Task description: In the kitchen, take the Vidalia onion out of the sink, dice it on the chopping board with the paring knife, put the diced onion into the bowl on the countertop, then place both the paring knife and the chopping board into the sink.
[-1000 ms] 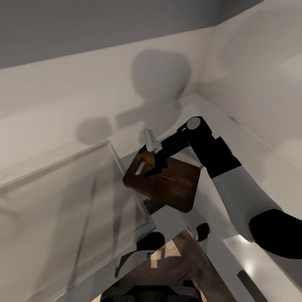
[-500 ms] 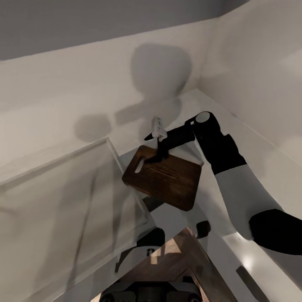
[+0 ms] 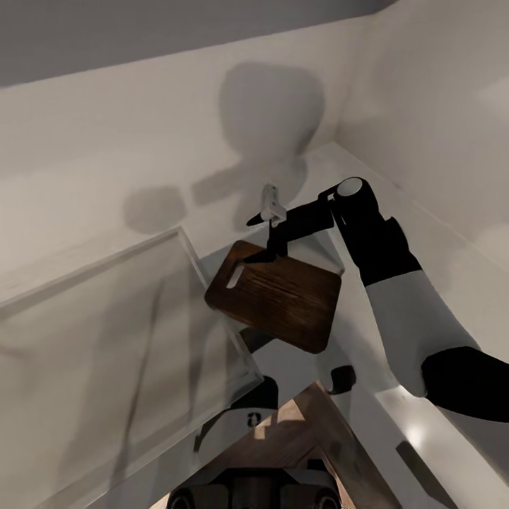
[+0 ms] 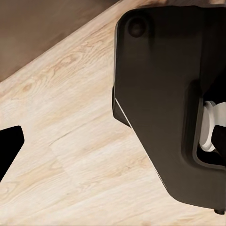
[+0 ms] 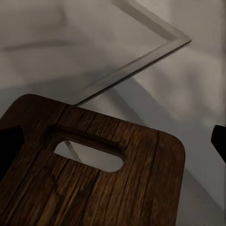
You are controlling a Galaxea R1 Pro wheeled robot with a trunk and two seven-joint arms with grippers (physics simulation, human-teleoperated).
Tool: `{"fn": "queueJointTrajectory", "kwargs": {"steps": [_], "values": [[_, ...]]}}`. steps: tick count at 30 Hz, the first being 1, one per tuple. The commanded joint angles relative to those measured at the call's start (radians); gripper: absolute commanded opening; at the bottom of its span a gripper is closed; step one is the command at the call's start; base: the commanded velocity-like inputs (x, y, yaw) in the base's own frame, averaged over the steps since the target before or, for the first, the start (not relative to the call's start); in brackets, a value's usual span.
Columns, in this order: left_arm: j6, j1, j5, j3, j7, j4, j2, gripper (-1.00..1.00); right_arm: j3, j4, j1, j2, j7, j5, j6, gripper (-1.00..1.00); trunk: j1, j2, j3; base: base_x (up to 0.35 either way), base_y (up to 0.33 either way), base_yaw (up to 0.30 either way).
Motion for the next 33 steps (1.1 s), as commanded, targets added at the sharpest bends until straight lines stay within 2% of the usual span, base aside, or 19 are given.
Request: {"fn": "queueJointTrajectory", "kwargs": {"steps": [1, 13, 21, 33], "values": [[-0.001, 0.0, 0.002, -0.005, 0.007, -0.001, 0.001, 1.0, -0.001, -0.001, -0.002, 0.0, 0.004, 0.004, 0.012, 1.0, 0.001, -0.002, -0.003, 0.0, 0.0, 0.0], [-0.001, 0.0, 0.002, -0.005, 0.007, -0.001, 0.0, 1.0, -0.041, -0.001, -0.005, -0.002, -0.028, 0.004, 0.019, 1.0, 0.001, -0.002, -0.022, 0.0, 0.0, 0.0], [-0.001, 0.0, 0.002, -0.005, 0.007, -0.001, 0.001, 1.0, -0.045, -0.001, -0.005, 0.0, -0.043, 0.004, 0.022, 1.0, 0.001, -0.002, -0.034, 0.0, 0.0, 0.0], [-0.001, 0.0, 0.002, -0.005, 0.007, -0.001, 0.001, 1.0, -0.045, -0.001, -0.005, 0.003, -0.062, 0.003, 0.023, 1.0, 0.001, -0.002, -0.036, 0.0, 0.0, 0.0]]}}
